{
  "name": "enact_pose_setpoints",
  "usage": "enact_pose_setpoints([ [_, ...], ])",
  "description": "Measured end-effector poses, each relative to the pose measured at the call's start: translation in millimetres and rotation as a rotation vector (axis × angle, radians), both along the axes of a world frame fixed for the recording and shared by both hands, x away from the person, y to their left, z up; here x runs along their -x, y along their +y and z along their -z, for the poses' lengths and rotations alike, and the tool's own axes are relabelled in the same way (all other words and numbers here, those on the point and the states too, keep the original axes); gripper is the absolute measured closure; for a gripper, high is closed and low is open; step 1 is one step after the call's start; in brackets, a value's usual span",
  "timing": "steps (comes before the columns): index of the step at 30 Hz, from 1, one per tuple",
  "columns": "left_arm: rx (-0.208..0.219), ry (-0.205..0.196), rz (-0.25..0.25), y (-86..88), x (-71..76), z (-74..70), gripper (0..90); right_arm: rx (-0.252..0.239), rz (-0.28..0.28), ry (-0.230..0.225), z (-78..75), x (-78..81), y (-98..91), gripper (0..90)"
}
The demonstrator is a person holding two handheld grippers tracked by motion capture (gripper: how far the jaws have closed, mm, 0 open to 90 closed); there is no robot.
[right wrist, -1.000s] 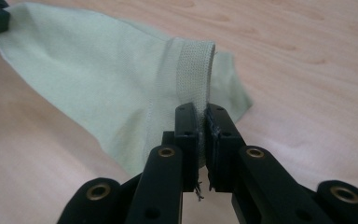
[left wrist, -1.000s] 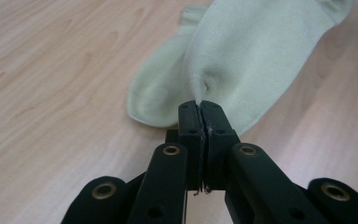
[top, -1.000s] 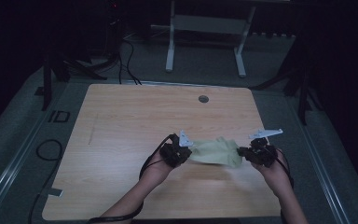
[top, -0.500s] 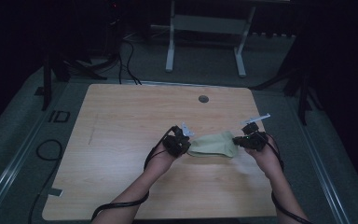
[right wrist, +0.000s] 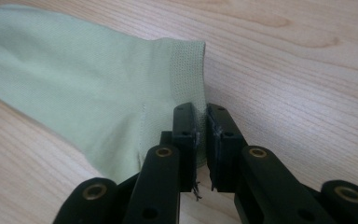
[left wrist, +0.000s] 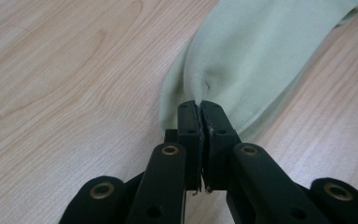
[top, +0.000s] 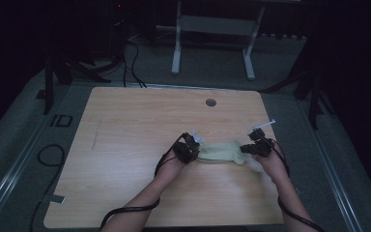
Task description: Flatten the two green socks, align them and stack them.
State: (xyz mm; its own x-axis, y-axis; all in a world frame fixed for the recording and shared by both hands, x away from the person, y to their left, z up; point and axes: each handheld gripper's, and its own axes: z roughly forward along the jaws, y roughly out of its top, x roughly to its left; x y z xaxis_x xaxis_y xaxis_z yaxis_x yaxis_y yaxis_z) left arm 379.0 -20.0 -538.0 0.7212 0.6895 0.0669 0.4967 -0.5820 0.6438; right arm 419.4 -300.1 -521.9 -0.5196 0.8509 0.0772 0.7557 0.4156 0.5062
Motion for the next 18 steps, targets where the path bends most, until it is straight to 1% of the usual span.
enact_pose_setpoints([
  [4, -0.008, -0.001, -0.009, 0.3, -1.9, 2.1, 85.8, -0.001, 0.002, 0.008, 4.2, -1.4, 0.6, 80.2],
  [6, -0.018, 0.001, -0.014, 0.5, -3.3, 4.7, 85.1, 0.000, -0.001, 0.011, 6.4, -1.8, 1.8, 77.5],
  [7, -0.024, 0.005, -0.016, 0.6, -4.1, 6.1, 83.1, 0.003, -0.004, 0.017, 8.2, -2.1, 2.8, 73.3],
  [9, -0.033, 0.014, -0.016, 0.4, -5.5, 9.7, 77.6, 0.015, -0.001, 0.023, 10.2, -2.4, 3.5, 70.5],
  [11, -0.040, 0.013, -0.018, 1.1, -6.5, 11.7, 70.2, 0.022, 0.008, 0.030, 12.1, -2.7, 3.9, 67.1],
  [12, -0.037, 0.011, -0.024, 1.8, -6.9, 11.7, 70.2, 0.022, 0.008, 0.030, 12.1, -2.7, 3.9, 67.1],
  [13, -0.037, 0.008, -0.033, 2.3, -7.3, 11.5, 66.9, 0.025, 0.005, 0.030, 13.3, -2.6, 4.5, 66.7],
  [14, -0.044, 0.007, -0.043, 2.6, -7.7, 11.4, 61.5, 0.030, 0.003, 0.029, 14.0, -2.6, 4.7, 65.3],
  [15, -0.029, 0.010, -0.055, 4.4, -8.1, 10.7, 54.4, 0.028, 0.008, 0.028, 14.2, -2.6, 4.6, 61.3],
  [17, -0.023, 0.013, -0.056, 5.9, -8.0, 9.6, 53.4, 0.023, 0.008, 0.027, 13.6, -2.5, 4.5, 59.9],
  [18, -0.011, 0.012, -0.061, 6.8, -7.2, 8.5, 48.6, 0.010, 0.009, 0.015, 10.5, -1.1, 3.4, 55.3],
])
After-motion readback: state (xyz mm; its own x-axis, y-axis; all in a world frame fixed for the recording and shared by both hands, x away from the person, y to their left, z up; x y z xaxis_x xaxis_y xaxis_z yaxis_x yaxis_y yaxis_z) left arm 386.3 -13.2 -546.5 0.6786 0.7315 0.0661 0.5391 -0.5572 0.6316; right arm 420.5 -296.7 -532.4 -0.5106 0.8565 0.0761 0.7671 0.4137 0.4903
